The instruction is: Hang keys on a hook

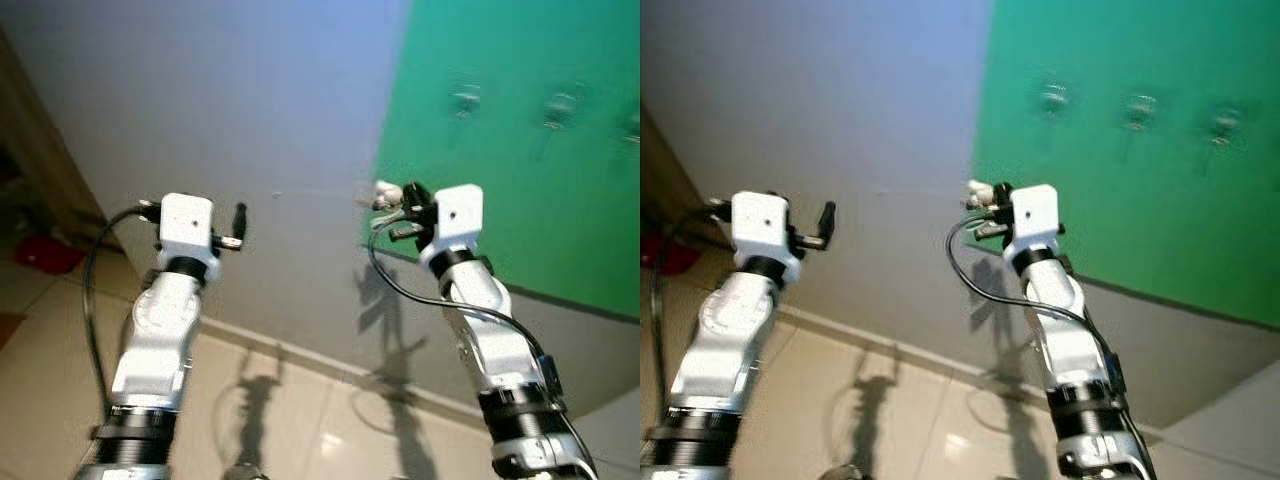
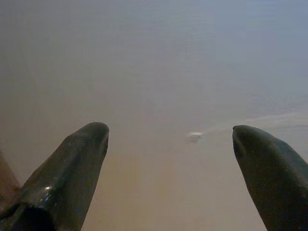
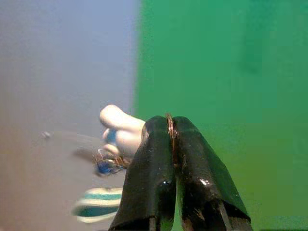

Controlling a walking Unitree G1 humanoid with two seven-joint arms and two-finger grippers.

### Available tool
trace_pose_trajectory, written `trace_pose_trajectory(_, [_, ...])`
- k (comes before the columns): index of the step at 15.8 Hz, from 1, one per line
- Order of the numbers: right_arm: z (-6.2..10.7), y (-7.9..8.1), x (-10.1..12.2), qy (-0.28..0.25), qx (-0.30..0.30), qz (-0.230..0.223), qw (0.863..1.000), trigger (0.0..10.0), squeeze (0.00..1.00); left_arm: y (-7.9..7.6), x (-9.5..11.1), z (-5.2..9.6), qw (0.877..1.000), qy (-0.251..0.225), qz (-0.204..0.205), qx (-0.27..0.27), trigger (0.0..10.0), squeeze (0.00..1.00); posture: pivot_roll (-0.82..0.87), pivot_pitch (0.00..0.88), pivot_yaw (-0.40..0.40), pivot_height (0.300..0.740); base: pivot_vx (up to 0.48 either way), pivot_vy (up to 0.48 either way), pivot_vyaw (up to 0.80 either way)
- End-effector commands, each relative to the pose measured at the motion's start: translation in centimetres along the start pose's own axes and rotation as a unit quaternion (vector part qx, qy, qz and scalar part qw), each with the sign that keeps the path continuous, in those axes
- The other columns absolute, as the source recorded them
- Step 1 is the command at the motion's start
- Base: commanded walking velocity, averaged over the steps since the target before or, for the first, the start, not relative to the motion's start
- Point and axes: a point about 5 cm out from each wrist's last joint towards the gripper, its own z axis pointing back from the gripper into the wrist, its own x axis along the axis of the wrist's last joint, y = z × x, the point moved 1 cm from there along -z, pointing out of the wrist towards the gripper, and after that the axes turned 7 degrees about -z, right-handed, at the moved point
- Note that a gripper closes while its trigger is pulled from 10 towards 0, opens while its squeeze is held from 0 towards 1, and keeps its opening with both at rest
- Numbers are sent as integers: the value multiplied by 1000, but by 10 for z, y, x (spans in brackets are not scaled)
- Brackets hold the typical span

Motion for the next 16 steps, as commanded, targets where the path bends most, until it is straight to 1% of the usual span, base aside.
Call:
trace_pose_trajectory(1, [-2, -3, 5, -9, -1, -11, 1000, 10000, 0, 1, 6, -5, 1000, -7, -4, -1, 10000, 0, -43, 0, 1, 740, 0, 0, 0])
trace_pose_trajectory(3, [-1, 1, 5, -9, 5, -27, 1000, 10000, 0, -3, 5, -5, 1000, -6, -13, -16, 10000, 0, -46, 0, 7, 740, 0, 0, 0])
trace_pose_trajectory(4, [-1, 1, 5, -10, 6, -27, 1000, 10000, 0, -4, 6, -5, 1000, -8, -15, -19, 10000, 0, -46, 0, 7, 740, 0, 0, 0])
trace_pose_trajectory(5, [-2, 3, 8, -15, 6, -41, 999, 10000, 0, -7, 7, -7, 999, -12, -29, -30, 10000, 0, -46, 0, 14, 740, 0, 0, 0])
trace_pose_trajectory(6, [-2, 4, 9, -16, 8, -47, 999, 10000, 0, -8, 6, -6, 999, -9, -30, -31, 10000, 0, -46, 0, 15, 740, 0, 0, 0])
trace_pose_trajectory(8, [-5, 9, 12, -13, 32, -72, 997, 10000, 0, -11, 9, -5, 998, -19, -25, -47, 10000, 0, -43, 0, 14, 740, 0, 0, 0])
trace_pose_trajectory(9, [-8, 15, 19, -20, 53, -81, 995, 10000, 0, -15, 13, -3, 997, -36, -26, -70, 10000, 0, -38, 0, 9, 740, 0, 0, 0])
trace_pose_trajectory(10, [-12, 21, 27, -28, 78, -93, 992, 10000, 0, -21, 21, 0, 992, -64, -28, -102, 10000, 0, -37, 0, 8, 740, 0, 0, 0])
trace_pose_trajectory(12, [-25, 23, 42, -46, 91, -103, 989, 10000, 0, -31, 30, 4, 985, -84, -3, -150, 10000, 0, -38, 0, 9, 740, 0, 0, 0])
trace_pose_trajectory(13, [-31, 22, 50, -56, 90, -111, 988, 10000, 0, -33, 36, 3, 982, -97, 2, -160, 10000, 0, -39, 0, 8, 740, 0, 0, 0])
trace_pose_trajectory(15, [-36, 22, 57, -63, 91, -119, 987, 10000, 0, -34, 40, 2, 980, -104, 2, -167, 10000, 0, -40, 0, 9, 740, 0, 0, 0])
trace_pose_trajectory(16, [-42, 22, 65, -71, 96, -124, 985, 10000, 0, -38, 45, 3, 975, -116, 4, -189, 10000, 0, -41, 0, 13, 740, 0, 0, 0])
